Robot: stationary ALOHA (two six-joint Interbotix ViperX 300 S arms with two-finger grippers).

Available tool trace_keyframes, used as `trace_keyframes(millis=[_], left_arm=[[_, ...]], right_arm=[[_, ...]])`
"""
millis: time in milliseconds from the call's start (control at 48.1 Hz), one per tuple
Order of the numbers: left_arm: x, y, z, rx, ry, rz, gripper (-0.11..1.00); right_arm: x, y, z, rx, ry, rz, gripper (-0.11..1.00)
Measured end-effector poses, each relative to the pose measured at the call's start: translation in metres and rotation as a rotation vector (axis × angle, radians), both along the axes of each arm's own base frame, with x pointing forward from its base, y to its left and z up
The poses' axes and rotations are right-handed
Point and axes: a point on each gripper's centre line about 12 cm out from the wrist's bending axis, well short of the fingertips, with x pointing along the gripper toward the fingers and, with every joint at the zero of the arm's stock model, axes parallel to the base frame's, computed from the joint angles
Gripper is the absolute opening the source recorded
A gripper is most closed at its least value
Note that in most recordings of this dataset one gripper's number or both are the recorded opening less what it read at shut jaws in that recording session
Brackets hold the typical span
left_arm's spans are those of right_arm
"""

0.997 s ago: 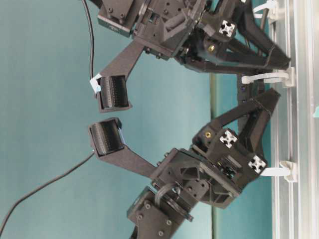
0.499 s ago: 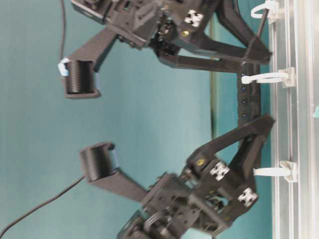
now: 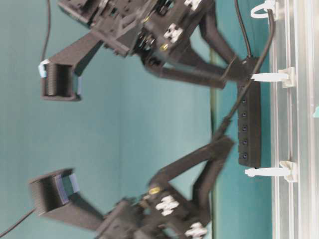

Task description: Pass the USB cable through three rings with both arms.

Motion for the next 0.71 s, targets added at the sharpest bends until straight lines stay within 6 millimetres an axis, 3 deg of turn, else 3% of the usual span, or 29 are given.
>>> trace_keyframes(millis=[291, 561, 706], left_arm=[[-0.007, 0.004, 0.011, 0.004, -0.026, 0.011, 0.20], [-0.007, 0.004, 0.010, 0.006, -0.024, 0.009, 0.20], [-0.007, 0.004, 0.010, 0.007, -0.023, 0.008, 0.20]], right_arm=[[0.013, -0.001, 0.012, -0.008, -0.147, -0.004, 0.66], [0.015, -0.002, 0.011, -0.011, -0.159, -0.005, 0.65], [0.018, -0.002, 0.006, -0.009, -0.148, -0.006, 0.55]])
